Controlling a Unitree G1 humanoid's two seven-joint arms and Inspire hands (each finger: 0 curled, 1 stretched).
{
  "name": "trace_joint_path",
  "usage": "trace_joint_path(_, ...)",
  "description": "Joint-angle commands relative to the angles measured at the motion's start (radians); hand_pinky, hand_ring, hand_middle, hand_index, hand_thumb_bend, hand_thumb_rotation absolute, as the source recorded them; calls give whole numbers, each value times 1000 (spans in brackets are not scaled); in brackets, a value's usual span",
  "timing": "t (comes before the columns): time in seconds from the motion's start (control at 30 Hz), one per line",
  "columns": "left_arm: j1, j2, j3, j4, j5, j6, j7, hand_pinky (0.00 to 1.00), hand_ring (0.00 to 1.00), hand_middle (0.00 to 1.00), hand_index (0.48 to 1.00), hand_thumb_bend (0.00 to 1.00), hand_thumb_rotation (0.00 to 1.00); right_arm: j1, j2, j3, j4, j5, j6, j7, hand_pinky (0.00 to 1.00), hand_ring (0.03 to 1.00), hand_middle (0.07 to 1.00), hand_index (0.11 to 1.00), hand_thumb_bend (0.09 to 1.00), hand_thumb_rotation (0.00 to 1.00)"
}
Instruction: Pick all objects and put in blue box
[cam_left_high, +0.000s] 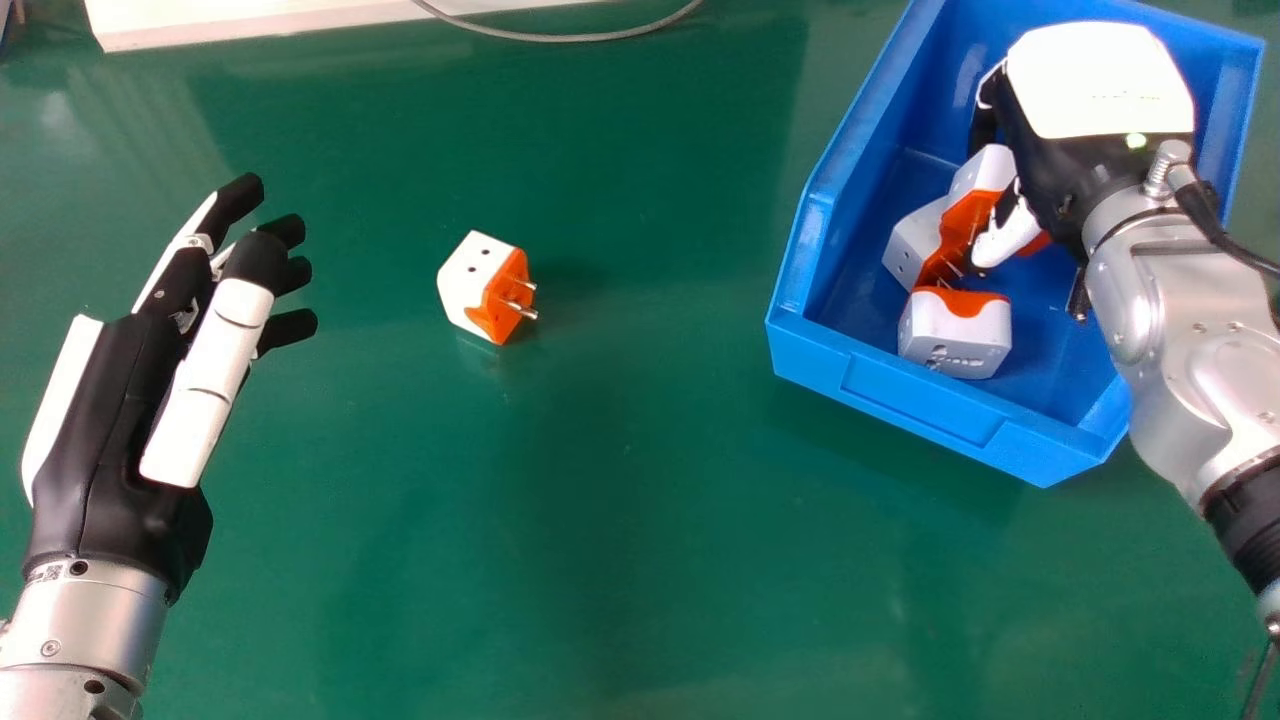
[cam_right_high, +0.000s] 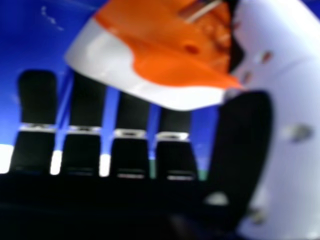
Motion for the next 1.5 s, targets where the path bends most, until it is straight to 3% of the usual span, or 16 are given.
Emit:
trace_joint_path(0.0, -3, -2, 4, -25, -8, -5, 5, 807, 867, 886, 922, 755, 834, -19, -26, -3, -41, -15, 14, 1, 978, 986, 989, 986, 714, 414)
trace_joint_path(0.4, 0, -1, -2, -27, -3, -8, 4, 803, 867, 887, 923, 757, 833, -15, -22, 5, -54, -13, 30, 4, 1000, 1000, 1000, 1000, 705, 465)
trace_joint_path(0.7, -1, -2, -5, -28, -6, -6, 3, 803, 868, 888, 924, 750, 831, -11, -16, 10, -82, -15, 56, 29, 1000, 1000, 1000, 1000, 717, 480)
trace_joint_path(0.9, -3, -5, -14, -25, -2, -8, 6, 801, 866, 887, 925, 752, 829, 1, -8, -4, -133, -3, 89, 57, 1000, 1000, 1000, 1000, 742, 482)
trace_joint_path(1.17, -6, -13, -35, -28, 7, -5, 16, 796, 868, 888, 926, 761, 829, 54, 19, -20, -294, -10, 207, 114, 1000, 1000, 1000, 1000, 766, 447)
trace_joint_path(1.47, -18, -16, -43, -20, 4, -1, 14, 798, 870, 887, 928, 768, 829, 148, 57, -28, -543, -56, 354, 165, 1000, 1000, 1000, 1000, 741, 378)
